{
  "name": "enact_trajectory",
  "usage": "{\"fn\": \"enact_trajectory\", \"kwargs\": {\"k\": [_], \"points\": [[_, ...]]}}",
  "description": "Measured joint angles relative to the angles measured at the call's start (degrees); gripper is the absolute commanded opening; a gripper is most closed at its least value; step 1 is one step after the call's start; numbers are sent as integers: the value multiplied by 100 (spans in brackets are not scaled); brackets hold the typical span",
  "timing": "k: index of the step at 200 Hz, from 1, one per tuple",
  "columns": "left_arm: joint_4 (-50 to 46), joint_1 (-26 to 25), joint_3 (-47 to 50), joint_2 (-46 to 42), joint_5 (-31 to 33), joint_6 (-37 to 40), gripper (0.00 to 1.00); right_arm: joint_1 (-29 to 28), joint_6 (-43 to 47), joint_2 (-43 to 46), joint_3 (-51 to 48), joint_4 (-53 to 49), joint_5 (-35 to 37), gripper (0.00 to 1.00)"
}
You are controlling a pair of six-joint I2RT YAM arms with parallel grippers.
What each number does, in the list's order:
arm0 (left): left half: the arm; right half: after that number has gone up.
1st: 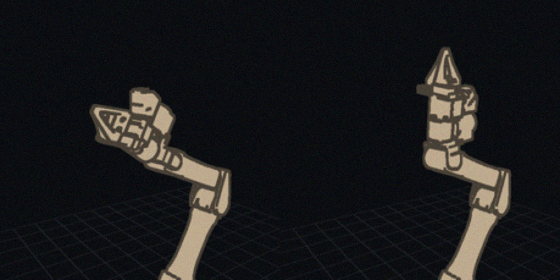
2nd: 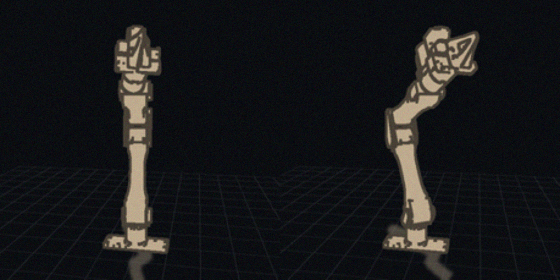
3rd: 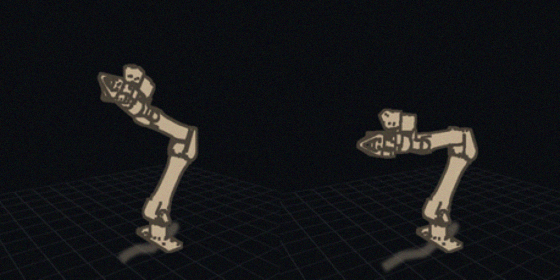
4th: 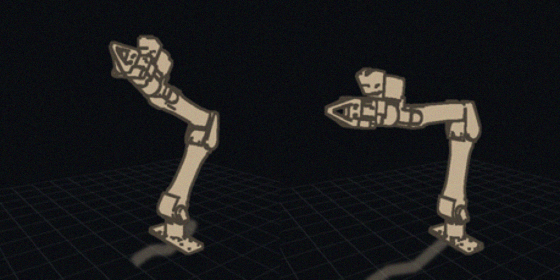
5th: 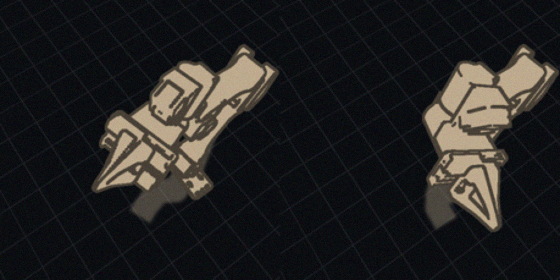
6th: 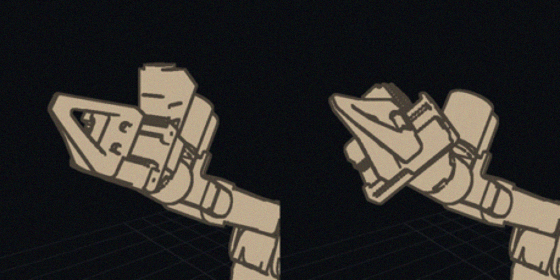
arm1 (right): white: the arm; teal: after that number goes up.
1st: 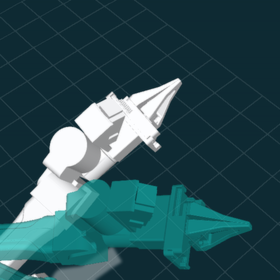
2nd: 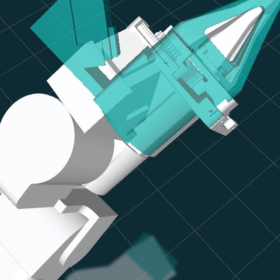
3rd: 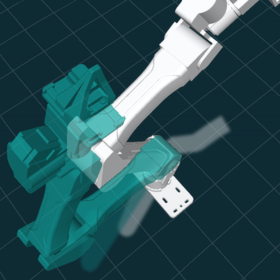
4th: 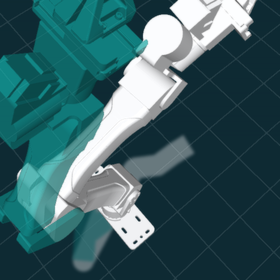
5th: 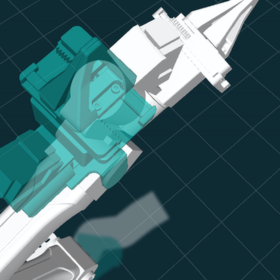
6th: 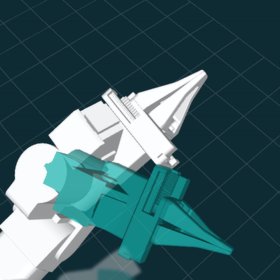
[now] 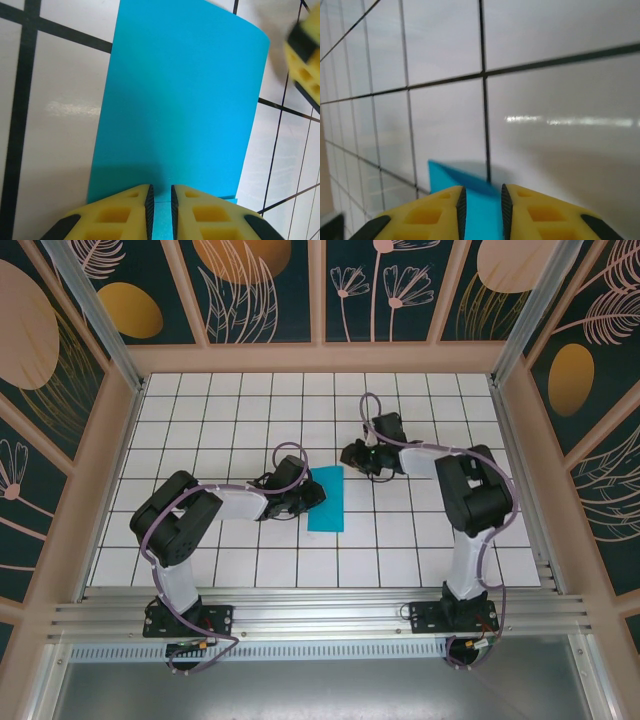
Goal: Fold a paper plane with a square sheet of paper (pick it up from the middle)
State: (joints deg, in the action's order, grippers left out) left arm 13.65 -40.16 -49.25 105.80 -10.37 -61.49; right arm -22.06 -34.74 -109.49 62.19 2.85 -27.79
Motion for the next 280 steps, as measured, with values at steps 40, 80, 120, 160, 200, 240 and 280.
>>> {"fn": "enact_trajectory", "kwargs": {"k": [40,80,120,160,200,240,280], "points": [[-22,-4,-11,0,0,0,22,-37,-35,1182,-1268,487,-439,39],[-26,-4,-15,0,-2,0,22,-317,-55,1322,-1998,787,-813,43],[-28,-4,-17,0,-2,0,22,-494,-28,1296,-2127,946,-944,43],[-42,-4,-26,0,-2,0,22,-494,-11,1137,-2164,1029,-925,43],[-44,-4,-26,0,-2,0,22,-522,-11,1080,-2186,1038,-876,44],[-46,-4,-26,0,0,0,22,-588,-13,1008,-2186,1209,-953,43],[-46,-4,-26,0,0,0,22,-699,-13,999,-2214,1285,-1029,43]]}}
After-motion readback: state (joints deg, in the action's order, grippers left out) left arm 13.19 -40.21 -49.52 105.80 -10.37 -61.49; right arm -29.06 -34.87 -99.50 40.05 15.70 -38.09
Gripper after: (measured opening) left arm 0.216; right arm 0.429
